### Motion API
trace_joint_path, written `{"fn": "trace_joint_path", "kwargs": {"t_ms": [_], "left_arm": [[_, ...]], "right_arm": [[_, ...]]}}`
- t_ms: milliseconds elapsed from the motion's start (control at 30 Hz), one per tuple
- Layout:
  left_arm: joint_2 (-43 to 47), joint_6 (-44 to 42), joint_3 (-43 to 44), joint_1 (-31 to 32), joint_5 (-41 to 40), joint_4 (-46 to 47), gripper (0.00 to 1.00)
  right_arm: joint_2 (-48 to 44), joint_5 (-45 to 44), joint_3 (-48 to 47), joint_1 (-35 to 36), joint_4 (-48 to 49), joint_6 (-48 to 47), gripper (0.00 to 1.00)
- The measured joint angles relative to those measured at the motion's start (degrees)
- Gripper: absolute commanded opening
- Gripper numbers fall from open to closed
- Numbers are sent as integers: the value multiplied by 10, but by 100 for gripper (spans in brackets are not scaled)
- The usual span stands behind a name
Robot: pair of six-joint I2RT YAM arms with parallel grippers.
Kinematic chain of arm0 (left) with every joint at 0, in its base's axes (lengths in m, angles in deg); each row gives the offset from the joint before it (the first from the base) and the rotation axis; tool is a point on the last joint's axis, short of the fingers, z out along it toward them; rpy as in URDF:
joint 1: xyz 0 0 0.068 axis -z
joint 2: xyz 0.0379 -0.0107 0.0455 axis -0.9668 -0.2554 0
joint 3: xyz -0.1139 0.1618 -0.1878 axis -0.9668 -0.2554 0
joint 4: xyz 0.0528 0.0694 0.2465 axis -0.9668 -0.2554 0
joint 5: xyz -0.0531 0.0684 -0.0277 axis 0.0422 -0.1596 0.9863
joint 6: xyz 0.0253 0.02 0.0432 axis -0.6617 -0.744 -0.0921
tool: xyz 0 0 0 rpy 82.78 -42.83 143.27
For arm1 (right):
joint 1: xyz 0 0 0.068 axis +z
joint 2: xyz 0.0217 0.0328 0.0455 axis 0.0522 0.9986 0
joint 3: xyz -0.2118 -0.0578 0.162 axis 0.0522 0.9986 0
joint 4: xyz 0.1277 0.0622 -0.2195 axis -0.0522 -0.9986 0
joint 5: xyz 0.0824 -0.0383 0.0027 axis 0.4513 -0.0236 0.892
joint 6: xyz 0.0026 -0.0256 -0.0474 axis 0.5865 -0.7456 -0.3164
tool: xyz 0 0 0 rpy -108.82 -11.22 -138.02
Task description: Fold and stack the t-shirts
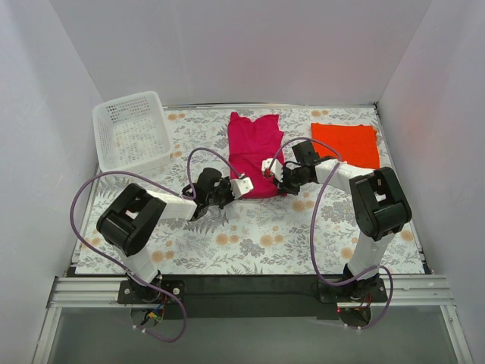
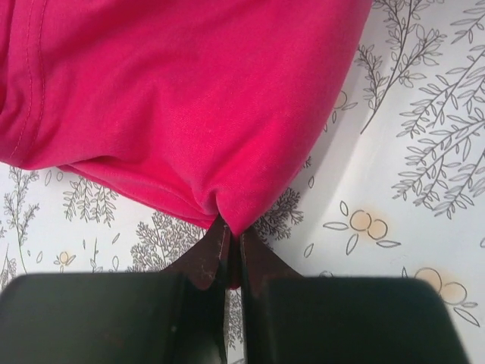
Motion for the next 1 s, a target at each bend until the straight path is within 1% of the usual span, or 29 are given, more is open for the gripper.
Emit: {"fn": "trace_joint_path", "kwargs": {"t_ms": [67,133,233,300,500,633,733,867,1000], "left_arm": [[7,4,-3,0,-2,-7,0],[25,11,-12,0,0,-25,0],[67,24,-16,5,16,-78,0],[99,32,-16,12,31,-117,0],[250,75,-16,50,89,-266,0],[352,102,-10,66,124,-347,0],[403,116,15,70,138,-396,0],[421,113,62,70,131,-425,0],[381,94,94,67,96,-430,0]], "right_arm": [[0,0,-4,-3,-8,-1,1],[0,2,-11,-5,-36,-9,1],[-7,13,-14,-10,-84,-35,1],[-28,19,-3,-12,-113,-56,1],[-170,47,42,-12,-234,-113,1],[-271,82,42,-12,-304,-134,1],[-317,108,23,-10,-353,-138,1],[-316,128,-42,-11,-386,-133,1],[-250,133,-119,-11,-394,-118,1]]}}
